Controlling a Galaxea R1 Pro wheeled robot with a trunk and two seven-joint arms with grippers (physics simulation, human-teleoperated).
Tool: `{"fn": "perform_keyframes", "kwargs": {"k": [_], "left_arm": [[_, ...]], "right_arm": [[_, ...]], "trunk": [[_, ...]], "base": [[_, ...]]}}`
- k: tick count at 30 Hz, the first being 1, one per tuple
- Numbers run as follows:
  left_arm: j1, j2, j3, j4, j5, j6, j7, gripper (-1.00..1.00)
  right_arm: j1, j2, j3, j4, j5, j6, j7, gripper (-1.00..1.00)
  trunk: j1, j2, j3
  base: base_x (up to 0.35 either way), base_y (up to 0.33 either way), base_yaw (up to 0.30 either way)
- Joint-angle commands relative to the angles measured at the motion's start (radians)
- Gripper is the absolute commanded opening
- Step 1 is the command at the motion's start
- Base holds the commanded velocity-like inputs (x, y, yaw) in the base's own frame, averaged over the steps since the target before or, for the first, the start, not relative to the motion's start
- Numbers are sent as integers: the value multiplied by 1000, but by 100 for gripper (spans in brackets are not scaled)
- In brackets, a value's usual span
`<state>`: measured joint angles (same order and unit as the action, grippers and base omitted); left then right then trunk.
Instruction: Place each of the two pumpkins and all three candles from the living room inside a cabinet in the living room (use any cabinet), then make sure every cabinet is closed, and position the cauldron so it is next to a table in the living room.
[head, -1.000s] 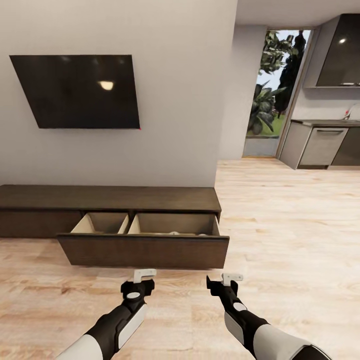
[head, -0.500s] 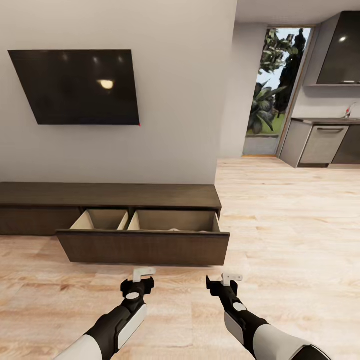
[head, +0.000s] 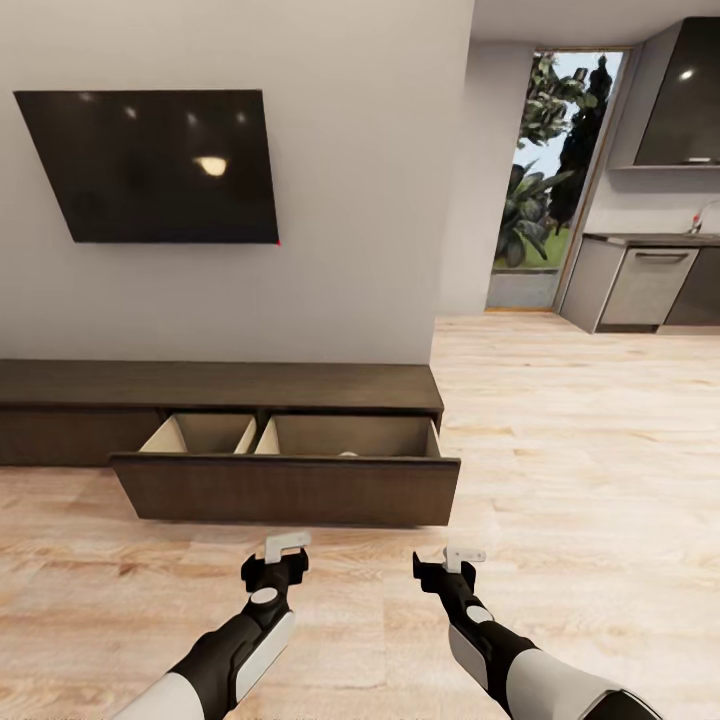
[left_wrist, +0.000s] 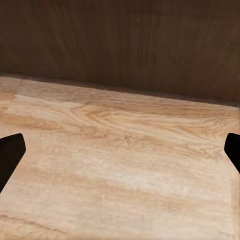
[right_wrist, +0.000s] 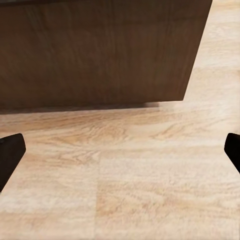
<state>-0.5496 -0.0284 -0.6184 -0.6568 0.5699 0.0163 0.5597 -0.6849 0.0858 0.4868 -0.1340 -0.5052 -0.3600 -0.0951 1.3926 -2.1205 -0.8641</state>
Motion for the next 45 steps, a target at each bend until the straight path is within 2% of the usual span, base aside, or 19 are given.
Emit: {"fn": "perform_keyframes", "kwargs": {"k": [1, 3, 10, 16, 35, 45], "left_arm": [[-1, 1, -7, -1, 5, 1, 8, 100], [0, 1, -16, -1, 5, 1, 8, 100], [0, 1, -42, -1, 5, -1, 9, 100], [0, 0, -43, -1, 5, 0, 11, 100], [0, 1, -43, -1, 5, 2, 11, 100], [0, 1, -43, -1, 5, 1, 11, 100]], "right_arm": [[-1, 0, 9, 1, -4, -3, -6, 100], [-1, 0, 9, 1, -4, -3, -6, 100], [-1, 0, 9, 1, -4, -3, -6, 100], [-1, 0, 9, 1, -4, -4, -6, 100], [-1, 0, 9, 1, -4, -4, -5, 100], [-1, 0, 9, 1, -4, -4, -5, 100]], "trunk": [[4, -8, -4], [11, -22, -10], [11, -22, -10], [11, -22, -10], [11, -22, -10], [11, -22, -10]], "base": [[0, 0, 0], [0, 0, 0], [0, 0, 0], [131, 65, 0], [276, 131, 0], [252, 18, 0]]}}
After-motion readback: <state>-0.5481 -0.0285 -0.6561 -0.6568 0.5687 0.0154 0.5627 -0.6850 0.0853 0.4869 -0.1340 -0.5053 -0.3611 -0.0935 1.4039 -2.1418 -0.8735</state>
